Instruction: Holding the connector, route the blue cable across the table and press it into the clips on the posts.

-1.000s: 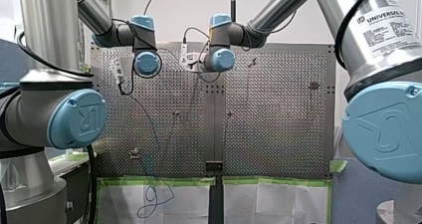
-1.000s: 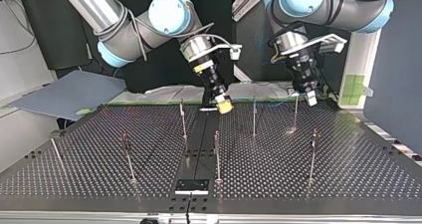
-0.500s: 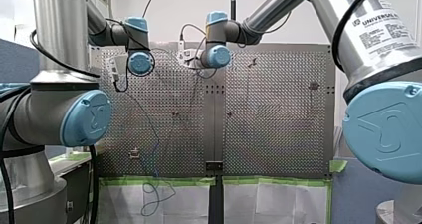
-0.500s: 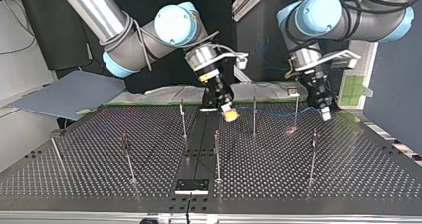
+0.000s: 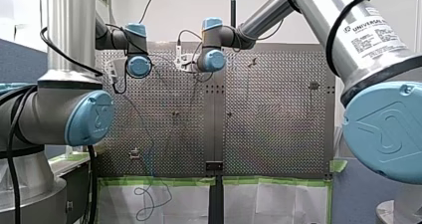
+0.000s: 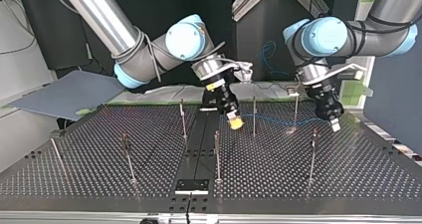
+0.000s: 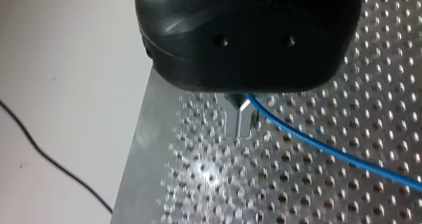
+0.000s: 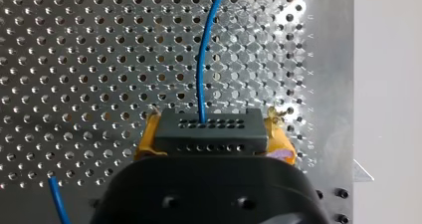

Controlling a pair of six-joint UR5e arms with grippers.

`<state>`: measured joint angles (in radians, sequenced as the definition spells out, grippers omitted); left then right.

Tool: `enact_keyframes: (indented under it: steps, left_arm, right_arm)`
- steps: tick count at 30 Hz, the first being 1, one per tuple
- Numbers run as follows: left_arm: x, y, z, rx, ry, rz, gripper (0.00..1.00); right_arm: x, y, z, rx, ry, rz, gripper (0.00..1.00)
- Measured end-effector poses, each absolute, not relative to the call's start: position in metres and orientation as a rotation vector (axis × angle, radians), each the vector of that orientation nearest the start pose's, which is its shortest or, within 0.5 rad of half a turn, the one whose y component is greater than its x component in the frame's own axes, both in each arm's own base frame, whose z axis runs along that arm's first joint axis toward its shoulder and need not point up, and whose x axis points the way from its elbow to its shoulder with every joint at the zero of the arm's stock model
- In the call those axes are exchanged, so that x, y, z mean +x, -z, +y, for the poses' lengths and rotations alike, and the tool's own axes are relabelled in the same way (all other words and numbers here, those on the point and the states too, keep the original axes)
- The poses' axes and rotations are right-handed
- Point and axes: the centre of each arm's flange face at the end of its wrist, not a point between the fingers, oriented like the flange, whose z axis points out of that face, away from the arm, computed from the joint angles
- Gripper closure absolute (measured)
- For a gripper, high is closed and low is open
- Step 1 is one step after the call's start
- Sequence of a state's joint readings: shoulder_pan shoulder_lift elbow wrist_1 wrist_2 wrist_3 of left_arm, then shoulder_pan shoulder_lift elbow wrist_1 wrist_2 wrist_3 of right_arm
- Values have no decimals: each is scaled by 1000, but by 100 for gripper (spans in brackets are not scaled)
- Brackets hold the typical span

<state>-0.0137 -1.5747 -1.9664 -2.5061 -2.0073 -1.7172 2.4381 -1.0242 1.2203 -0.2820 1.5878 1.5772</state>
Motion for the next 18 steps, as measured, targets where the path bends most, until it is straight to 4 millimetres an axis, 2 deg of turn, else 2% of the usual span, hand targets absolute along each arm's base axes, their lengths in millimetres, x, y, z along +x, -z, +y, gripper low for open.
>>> enact_keyframes:
  steps: [7,18]
  left_arm:
    - [482,-361,-76,-457,-157,1258,100]
    - [501,-363,-73,-414,-98,1245,100]
  right_arm:
    - [633,-357,-367,1708,-1875,-654,100]
    - [642,-358,-377,1696,-1880,-652,100]
